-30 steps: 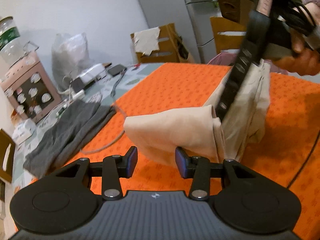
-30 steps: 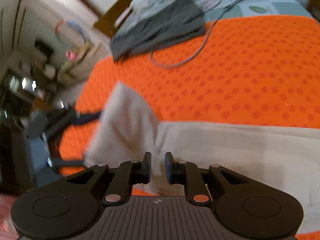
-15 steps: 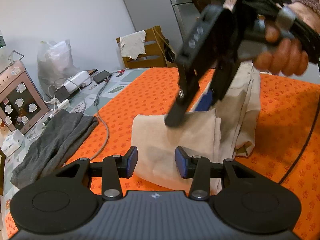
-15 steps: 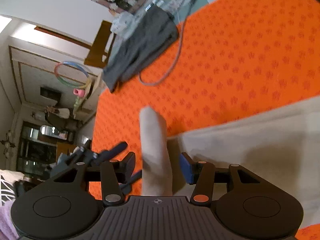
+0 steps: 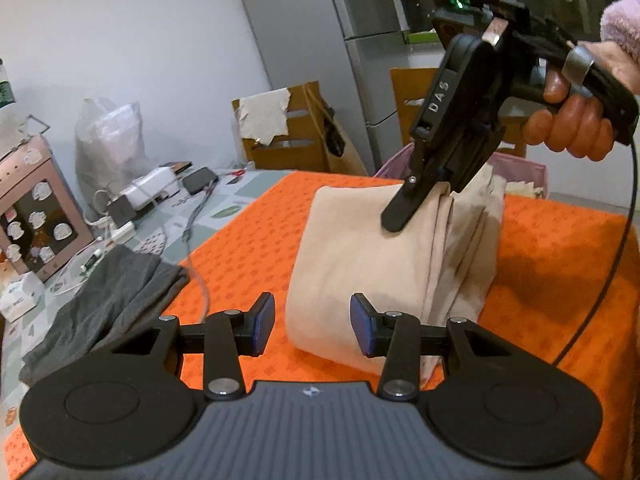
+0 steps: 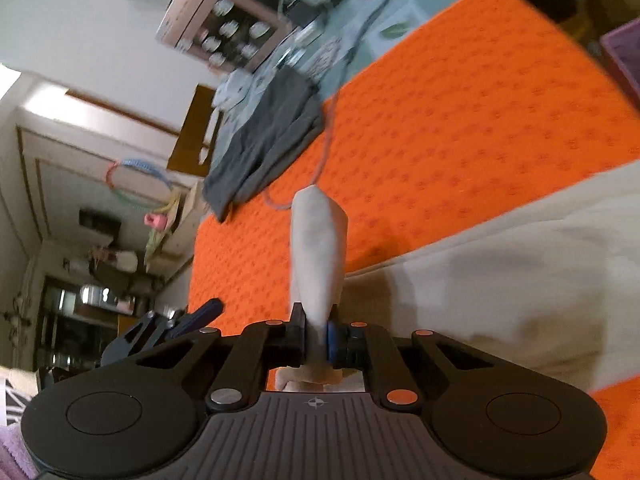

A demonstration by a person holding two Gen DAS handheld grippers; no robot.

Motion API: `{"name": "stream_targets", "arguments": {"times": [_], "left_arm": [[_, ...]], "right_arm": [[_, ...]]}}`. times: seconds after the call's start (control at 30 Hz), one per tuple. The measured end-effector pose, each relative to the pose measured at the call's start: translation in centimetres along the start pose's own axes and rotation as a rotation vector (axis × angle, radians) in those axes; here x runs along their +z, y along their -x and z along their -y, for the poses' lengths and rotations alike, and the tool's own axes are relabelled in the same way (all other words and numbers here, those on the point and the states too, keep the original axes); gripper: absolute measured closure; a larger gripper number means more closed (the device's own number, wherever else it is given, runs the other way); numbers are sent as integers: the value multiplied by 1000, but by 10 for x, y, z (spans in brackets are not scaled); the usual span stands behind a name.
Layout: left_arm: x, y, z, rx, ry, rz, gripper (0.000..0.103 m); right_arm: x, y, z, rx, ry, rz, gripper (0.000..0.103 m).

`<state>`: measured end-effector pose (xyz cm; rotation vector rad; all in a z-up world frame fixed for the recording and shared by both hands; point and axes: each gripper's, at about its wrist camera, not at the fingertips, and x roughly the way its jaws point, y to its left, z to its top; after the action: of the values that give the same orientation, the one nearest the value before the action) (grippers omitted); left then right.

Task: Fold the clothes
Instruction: 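Grasp the beige garment end with the right gripper and fold it over the bundle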

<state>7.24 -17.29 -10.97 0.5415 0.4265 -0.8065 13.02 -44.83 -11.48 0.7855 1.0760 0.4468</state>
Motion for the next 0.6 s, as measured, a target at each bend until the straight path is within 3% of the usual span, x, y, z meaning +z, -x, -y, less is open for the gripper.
{"name": "stream_targets", "arguments": {"times": [0.27, 0.4, 0.6], "left_arm": [[7, -36, 26, -87, -29, -50, 55], [-1, -53, 33, -128, -33, -103, 55], [-6, -59, 35, -122, -31, -117, 55]], "right_arm": [[-8, 2, 51, -34, -92, 5, 90], [-12, -3, 64, -56, -98, 8, 79], [-16, 22, 48, -219, 11, 44, 72]]}}
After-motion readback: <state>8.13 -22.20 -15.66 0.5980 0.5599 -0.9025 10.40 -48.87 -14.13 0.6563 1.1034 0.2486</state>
